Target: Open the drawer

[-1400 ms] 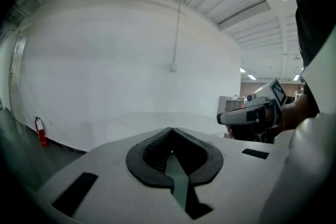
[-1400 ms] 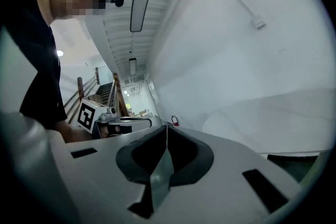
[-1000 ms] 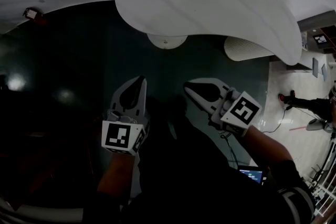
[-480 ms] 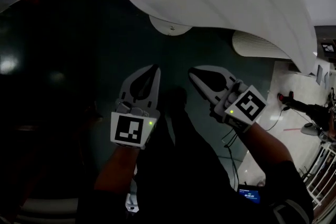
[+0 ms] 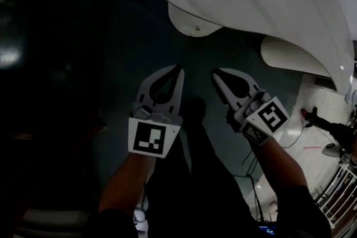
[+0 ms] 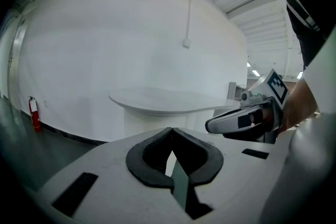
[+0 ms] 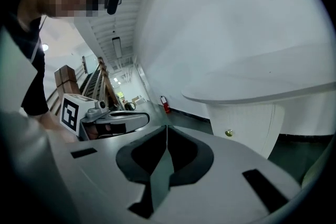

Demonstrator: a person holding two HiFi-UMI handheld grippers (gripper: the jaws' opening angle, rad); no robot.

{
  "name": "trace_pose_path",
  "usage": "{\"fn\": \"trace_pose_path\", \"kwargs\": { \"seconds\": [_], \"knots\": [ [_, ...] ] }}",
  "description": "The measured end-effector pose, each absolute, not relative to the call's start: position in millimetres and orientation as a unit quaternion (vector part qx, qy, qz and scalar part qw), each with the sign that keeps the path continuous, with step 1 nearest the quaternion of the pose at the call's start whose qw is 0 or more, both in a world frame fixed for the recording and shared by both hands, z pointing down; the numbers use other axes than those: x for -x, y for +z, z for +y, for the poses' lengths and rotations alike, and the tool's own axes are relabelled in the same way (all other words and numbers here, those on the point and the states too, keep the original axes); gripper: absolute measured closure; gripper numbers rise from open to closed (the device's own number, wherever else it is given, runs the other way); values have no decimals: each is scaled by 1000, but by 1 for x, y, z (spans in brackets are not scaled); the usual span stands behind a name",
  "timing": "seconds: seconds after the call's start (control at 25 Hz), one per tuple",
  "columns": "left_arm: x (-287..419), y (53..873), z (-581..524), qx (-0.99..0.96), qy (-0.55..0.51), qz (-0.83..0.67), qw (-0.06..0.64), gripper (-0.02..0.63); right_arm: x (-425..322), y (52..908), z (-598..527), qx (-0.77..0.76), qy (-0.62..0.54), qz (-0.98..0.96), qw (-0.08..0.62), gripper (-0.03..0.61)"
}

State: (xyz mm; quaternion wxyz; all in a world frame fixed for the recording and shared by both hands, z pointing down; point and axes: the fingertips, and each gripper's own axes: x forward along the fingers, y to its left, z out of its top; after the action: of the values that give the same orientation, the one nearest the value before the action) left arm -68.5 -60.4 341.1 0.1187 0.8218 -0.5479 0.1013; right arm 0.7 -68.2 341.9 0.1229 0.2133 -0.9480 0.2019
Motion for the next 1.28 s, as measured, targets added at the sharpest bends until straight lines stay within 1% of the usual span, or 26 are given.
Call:
{"fn": "trace_pose_path", "kwargs": {
  "seconds": [0.32, 0.48, 0.68, 0.88, 1.12, 1.28],
  "knots": [
    [59, 415, -77, -830, 107, -535, 115, 601, 5, 413, -87, -194, 162, -955, 157, 561],
    [57, 447, -82, -824, 106, -542, 124, 601, 13, 427, -94, -188, 162, -960, 132, 561],
    [64, 495, -113, -813, 92, -550, 166, 601, 18, 458, -123, -194, 160, -959, 133, 561],
    [60, 523, -143, -815, 106, -549, 151, 601, 10, 484, -153, -212, 149, -953, 160, 561],
    [42, 573, -174, -818, 109, -541, 164, 600, 0, 497, -191, -242, 142, -948, 149, 561],
    [29, 594, -189, -822, 116, -533, 161, 600, 0, 501, -207, -252, 146, -947, 135, 560]
  ]
}}
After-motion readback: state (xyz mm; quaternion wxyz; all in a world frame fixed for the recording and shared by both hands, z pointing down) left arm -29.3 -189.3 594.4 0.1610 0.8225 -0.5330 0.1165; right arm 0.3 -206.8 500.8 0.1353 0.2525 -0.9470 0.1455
